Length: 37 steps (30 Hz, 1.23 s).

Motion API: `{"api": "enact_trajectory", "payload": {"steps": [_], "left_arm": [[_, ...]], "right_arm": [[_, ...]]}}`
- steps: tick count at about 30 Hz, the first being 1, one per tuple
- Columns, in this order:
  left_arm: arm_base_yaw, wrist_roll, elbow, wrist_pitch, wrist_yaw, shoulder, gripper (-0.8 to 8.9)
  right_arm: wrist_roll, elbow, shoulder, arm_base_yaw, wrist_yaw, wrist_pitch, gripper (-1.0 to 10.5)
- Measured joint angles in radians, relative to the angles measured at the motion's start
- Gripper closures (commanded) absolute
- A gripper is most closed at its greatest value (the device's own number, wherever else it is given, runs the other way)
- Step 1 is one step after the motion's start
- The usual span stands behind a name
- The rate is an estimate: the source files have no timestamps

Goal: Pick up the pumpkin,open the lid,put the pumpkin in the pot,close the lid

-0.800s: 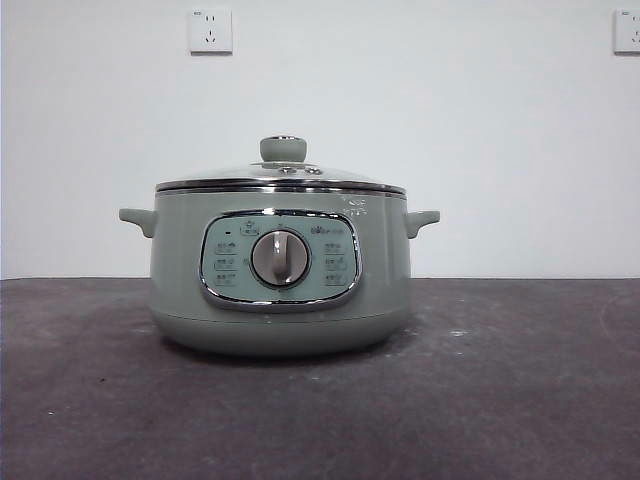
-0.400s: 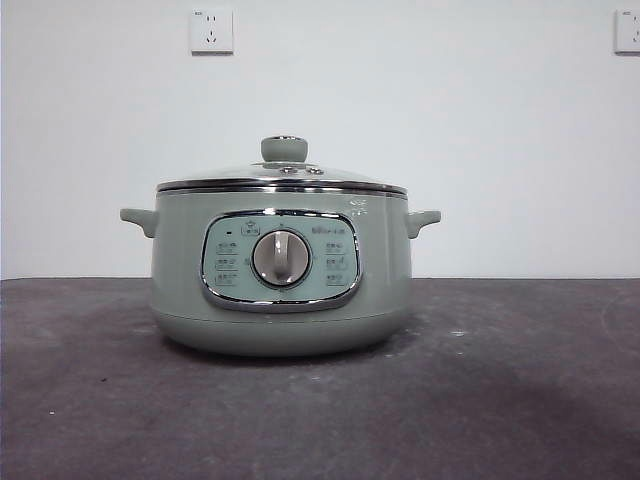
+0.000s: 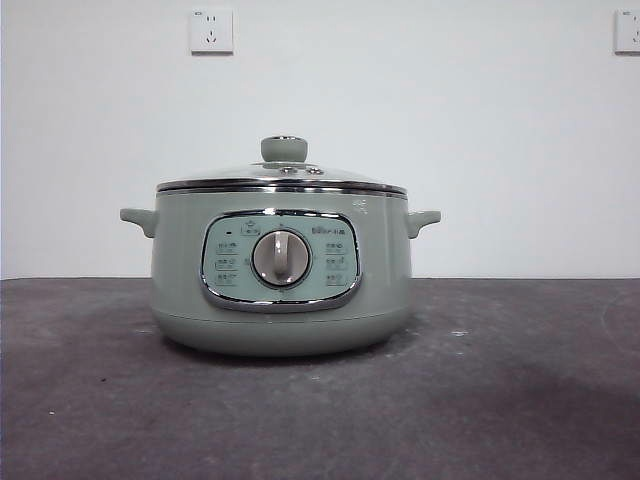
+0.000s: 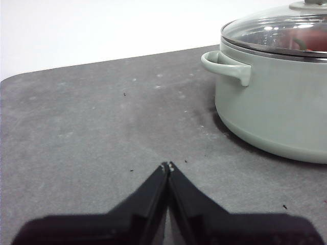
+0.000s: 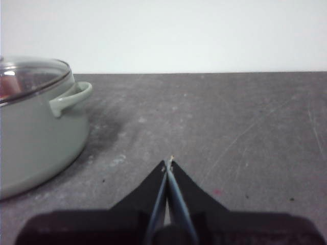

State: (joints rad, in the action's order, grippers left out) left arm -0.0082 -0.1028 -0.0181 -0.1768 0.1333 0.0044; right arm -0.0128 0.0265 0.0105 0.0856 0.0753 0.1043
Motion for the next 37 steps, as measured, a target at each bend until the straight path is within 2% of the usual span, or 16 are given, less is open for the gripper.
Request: {"api": "enact_trajectory", "payload": {"steps": [6, 17, 37], "left_arm": [[0.0, 0.0, 0.0, 0.0, 0.0, 0.0, 8.18], [0.0, 0.0, 0.0, 0.0, 0.0, 0.0, 8.17], [0.0, 0.0, 0.0, 0.0, 0.0, 0.0, 8.17]], "right_arm": [[-0.002, -0.006, -0.006, 0.0, -0.001, 0.072, 9.5], [-0.029, -0.006, -0.006, 0.0, -0.001, 0.072, 9.5], [-0.029, -0.006, -0.006, 0.0, -0.001, 0.072, 9.5]]}}
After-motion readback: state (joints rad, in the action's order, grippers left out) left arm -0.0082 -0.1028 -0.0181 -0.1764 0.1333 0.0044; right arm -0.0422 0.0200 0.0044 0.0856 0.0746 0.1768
